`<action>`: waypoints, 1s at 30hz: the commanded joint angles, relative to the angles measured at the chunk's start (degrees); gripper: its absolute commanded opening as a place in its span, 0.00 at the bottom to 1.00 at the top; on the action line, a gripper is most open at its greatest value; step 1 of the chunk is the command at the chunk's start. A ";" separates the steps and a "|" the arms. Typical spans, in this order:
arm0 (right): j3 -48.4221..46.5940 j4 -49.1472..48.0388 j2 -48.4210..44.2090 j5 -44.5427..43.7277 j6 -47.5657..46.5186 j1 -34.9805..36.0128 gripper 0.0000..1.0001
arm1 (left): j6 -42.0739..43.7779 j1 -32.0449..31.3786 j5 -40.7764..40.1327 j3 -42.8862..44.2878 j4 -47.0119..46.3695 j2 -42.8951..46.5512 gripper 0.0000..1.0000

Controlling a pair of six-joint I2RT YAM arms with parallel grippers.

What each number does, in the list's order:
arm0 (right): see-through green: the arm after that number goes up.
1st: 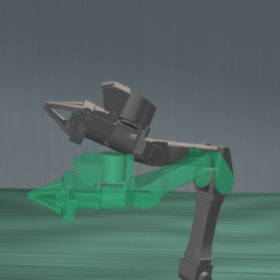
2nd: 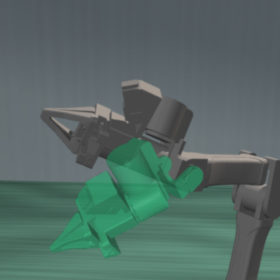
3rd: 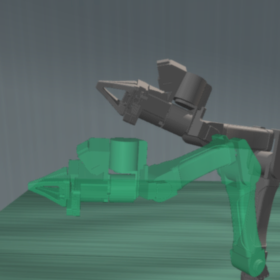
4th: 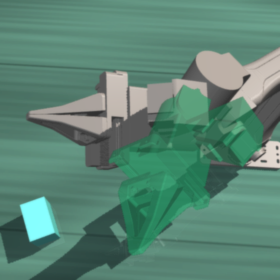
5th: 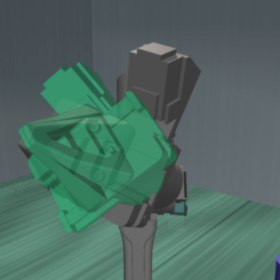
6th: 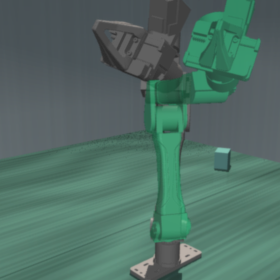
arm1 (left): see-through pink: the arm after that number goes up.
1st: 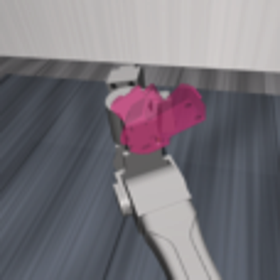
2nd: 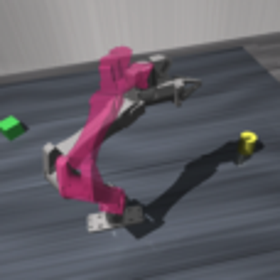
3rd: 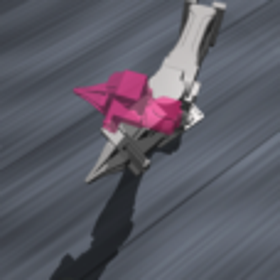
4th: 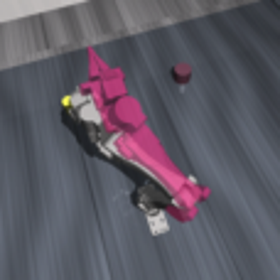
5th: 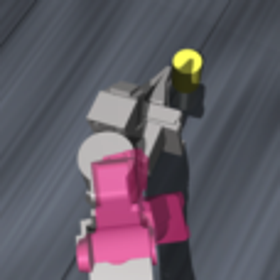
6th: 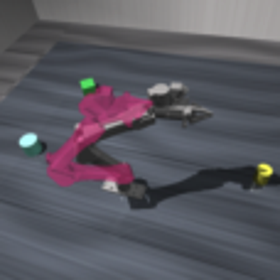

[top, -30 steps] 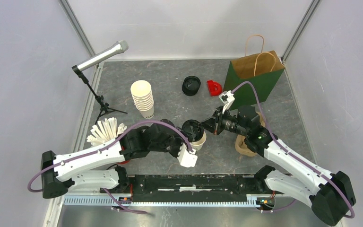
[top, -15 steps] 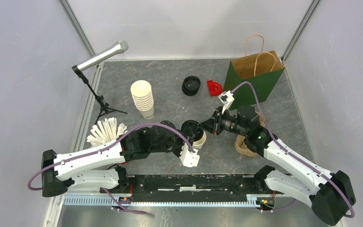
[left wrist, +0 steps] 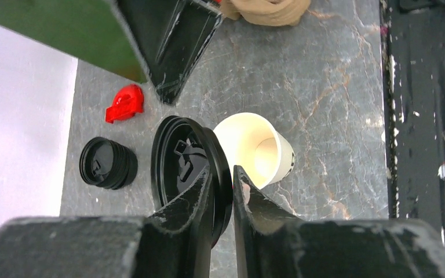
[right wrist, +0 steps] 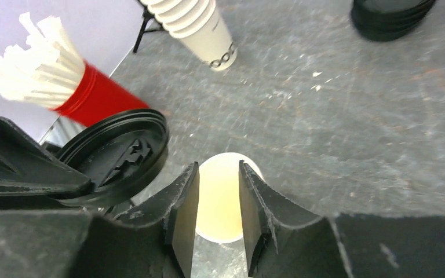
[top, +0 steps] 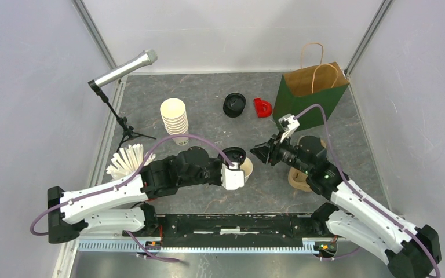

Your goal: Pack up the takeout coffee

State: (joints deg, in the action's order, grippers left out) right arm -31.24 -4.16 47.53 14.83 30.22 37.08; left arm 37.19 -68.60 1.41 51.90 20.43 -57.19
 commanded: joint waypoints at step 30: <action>12.80 -46.08 -10.57 -5.96 -46.73 19.77 0.98 | -64.87 0.23 -8.23 -3.38 -28.25 12.80 0.24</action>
State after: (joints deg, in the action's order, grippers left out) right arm -14.20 -49.80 34.00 15.59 -9.19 52.03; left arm -23.07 -68.49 -5.82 48.97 -3.64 -43.38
